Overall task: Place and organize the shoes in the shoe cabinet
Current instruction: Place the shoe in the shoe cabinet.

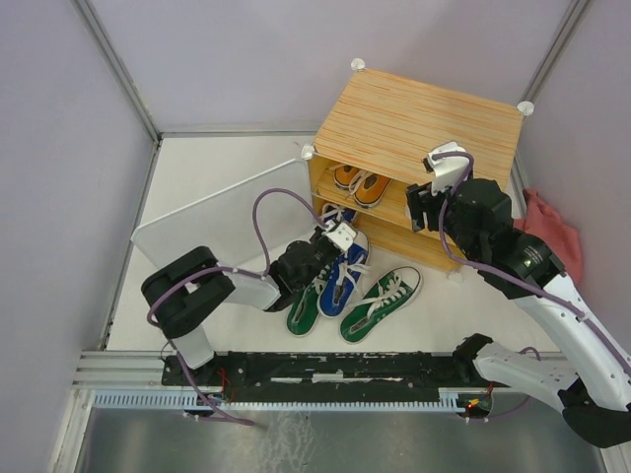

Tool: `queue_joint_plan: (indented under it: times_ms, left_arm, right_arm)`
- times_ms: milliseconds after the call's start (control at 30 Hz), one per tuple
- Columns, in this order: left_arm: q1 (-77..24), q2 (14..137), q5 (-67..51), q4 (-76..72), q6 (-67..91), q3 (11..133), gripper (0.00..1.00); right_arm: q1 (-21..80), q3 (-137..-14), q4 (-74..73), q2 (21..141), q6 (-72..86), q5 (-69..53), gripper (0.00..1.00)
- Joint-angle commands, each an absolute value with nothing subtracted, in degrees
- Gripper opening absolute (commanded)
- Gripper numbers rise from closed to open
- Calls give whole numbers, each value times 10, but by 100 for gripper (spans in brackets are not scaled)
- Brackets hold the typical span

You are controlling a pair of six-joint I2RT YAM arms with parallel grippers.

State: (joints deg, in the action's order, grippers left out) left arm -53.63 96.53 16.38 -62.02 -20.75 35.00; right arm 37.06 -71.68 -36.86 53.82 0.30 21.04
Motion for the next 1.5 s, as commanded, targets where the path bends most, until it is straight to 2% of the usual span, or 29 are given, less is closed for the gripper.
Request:
queue_joint_plan:
  times_ms: [0,167,467,667,900,933,1000,1133,1233,1400,1467]
  left_arm:
    - [-527,1024,173,-740,-239,378,3]
    - [-526,1066,215,-804,-265,384,3]
    - [-510,1142,208,-915,-344,404,3]
    - [-487,1154,196,-905,-340,419,3]
    - [-452,1119,125,-762,-296,443,4]
    - [-450,1117,119,-745,-294,445,6]
    - [-447,1119,107,-715,-288,451,21]
    - [-439,1132,97,-636,-271,483,21]
    - [-438,1140,93,-635,-260,492,24]
    - [-434,1138,94,-619,-234,496,38]
    - [-434,1125,81,-640,-222,471,47]
  right_arm:
    - [372,-719,-345,541,-1,220,76]
    - [373,-715,-344,543,-1,220,76]
    - [372,-714,-344,551,-1,220,76]
    - [373,-714,-345,552,-3,226,76]
    - [373,-714,-345,560,-3,225,76]
    - [372,-713,-344,561,-3,225,76]
    - [373,-714,-343,564,-3,223,76]
    - [373,-714,-343,566,-3,221,76]
    - [372,-714,-344,566,-3,222,76]
    - [373,-717,-348,564,-4,224,76]
    - [373,-715,-348,563,-5,225,76]
